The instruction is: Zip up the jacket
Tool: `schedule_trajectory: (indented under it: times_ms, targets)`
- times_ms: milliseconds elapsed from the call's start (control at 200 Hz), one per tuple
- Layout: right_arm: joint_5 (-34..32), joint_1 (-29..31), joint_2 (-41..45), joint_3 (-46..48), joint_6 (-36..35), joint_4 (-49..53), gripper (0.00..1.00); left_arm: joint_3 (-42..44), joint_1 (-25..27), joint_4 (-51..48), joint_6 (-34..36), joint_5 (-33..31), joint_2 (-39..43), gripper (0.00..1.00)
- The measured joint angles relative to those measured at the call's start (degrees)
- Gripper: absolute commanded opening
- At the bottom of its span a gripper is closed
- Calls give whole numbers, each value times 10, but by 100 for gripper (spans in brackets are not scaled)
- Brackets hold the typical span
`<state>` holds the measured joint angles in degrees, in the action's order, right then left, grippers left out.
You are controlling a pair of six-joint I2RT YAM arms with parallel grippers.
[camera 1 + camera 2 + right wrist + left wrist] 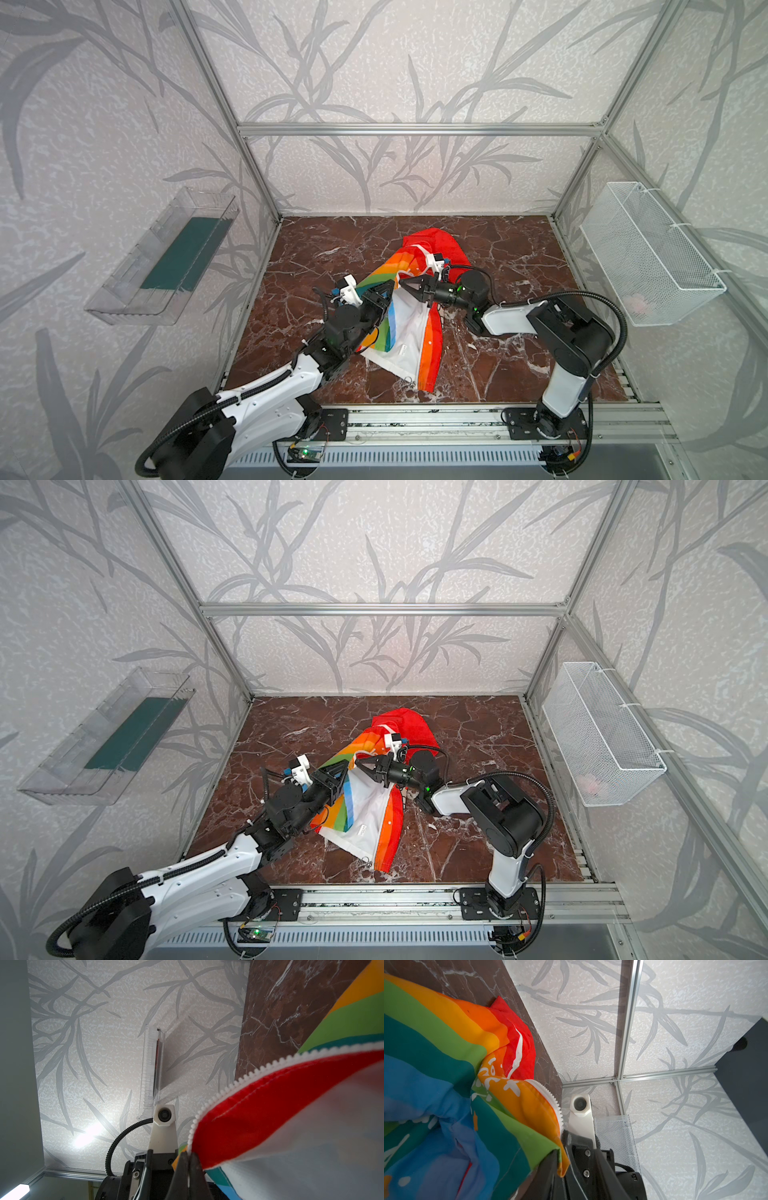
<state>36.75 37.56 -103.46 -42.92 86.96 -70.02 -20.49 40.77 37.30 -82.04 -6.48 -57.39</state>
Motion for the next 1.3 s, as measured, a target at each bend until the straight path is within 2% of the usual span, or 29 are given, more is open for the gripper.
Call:
schedule_trajectory:
  times_ms: [115,195,370,695,880,1050,1240,1270,1300]
  targets:
    - [3,0,0,-1,0,0,0,0,0,0,-1,7,-6,46]
    - [5,0,0,-2,0,1,0,0,0,0,-1,9,-14,41]
    - [13,3,0,-8,-2,14,0,0,0,0,-1,15,-20,38]
    - [18,6,0,-8,-10,27,0,0,0,0,-1,16,-20,37]
    - [19,8,0,-8,-13,27,0,0,0,0,-2,15,-22,23]
    - [19,8,1,-8,-15,27,0,0,-1,0,-2,15,-29,16]
    - [16,9,5,-8,-18,35,0,0,-3,9,-6,16,-41,0]
    - [16,9,5,-8,-19,37,10,0,-3,8,-5,16,-41,0]
    - [16,9,6,-8,-19,40,30,0,-3,8,-5,16,-41,0]
